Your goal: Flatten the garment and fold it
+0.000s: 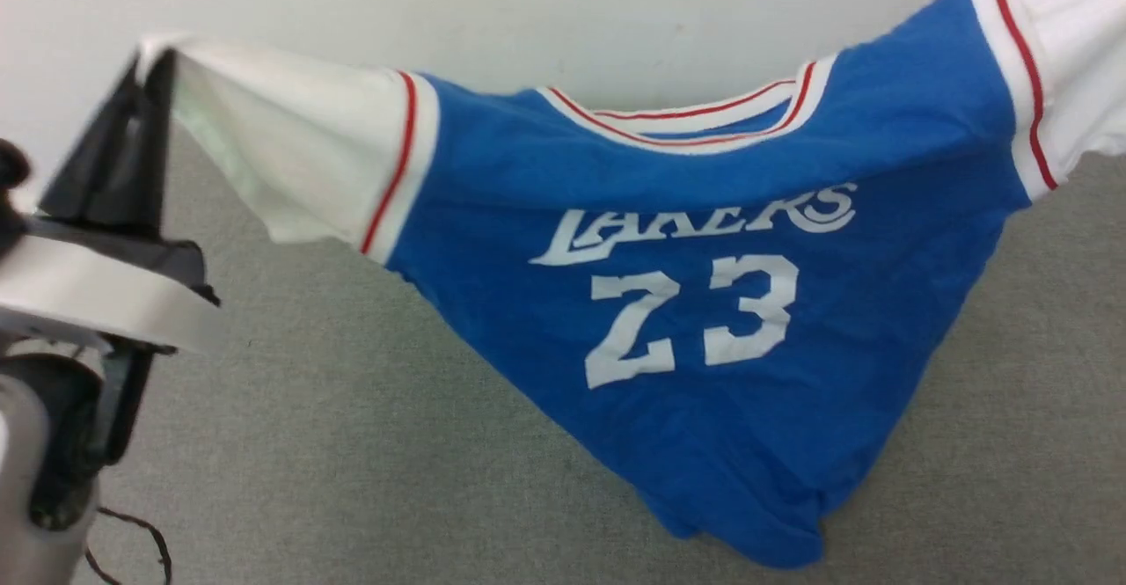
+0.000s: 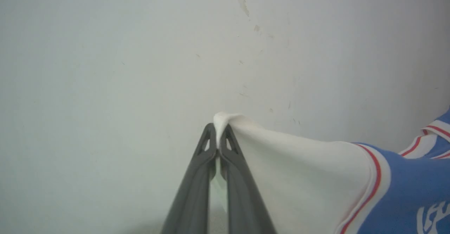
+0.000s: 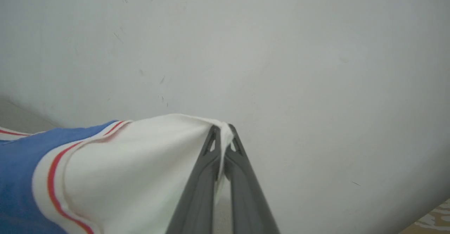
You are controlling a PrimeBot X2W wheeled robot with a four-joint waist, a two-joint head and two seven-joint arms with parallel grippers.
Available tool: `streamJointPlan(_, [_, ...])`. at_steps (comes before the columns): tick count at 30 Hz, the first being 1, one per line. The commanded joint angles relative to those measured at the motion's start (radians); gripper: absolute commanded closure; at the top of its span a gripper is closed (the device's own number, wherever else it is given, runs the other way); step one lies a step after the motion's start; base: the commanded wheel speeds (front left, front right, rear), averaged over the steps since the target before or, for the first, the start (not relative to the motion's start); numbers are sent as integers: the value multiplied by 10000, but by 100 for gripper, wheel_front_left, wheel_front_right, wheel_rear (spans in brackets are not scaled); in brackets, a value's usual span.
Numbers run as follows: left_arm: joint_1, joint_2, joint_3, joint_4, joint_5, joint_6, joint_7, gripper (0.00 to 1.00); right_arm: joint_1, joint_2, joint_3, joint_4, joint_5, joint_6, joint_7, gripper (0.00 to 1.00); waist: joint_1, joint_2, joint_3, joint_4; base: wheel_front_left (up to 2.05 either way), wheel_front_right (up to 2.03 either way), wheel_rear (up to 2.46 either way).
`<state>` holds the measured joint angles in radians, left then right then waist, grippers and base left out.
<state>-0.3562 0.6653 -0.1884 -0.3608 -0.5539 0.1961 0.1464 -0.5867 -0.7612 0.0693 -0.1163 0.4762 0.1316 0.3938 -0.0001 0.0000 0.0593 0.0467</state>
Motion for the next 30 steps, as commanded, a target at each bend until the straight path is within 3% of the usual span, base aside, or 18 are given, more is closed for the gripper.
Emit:
streamJointPlan(1, [-236,92,252,-158,62,98,-206,100,-166,-45,-41,-171,-27,-9,-79,100,1,0,1,-91,0,0,0])
streamJointPlan(9, [-1919,315,932,-352,225,82,-764,100,-1732,-406,628,-60,107,-9,-510,100,1,0,658,-421,0,0,0])
streamJointPlan(14, [-3676,418,731,430,223,-277,-551,100,-3530,-501,1411,712,172,-9,-890,100,1,0,1514,-662,0,0,0])
streamJointPlan(17, [-5021,450,562,1269,300,-604,-569,100,-4820,-950,2357,1182,-484,-9,-1480,100,1,0,2186,-766,0,0,0])
streamJointPlan(26, [-9059,193,-390,4299,987,-1560,-630,100,-8629,-296,3935,3835,-621,-9,-2863,100,1,0,4108,-1032,0,0,0])
streamJointPlan(30, [-10192,-2,-565,5304,1186,-1740,-856,100,-9695,-1,4167,4796,-795,-9,-3338,100,1,0,4580,-1045,0,0,0])
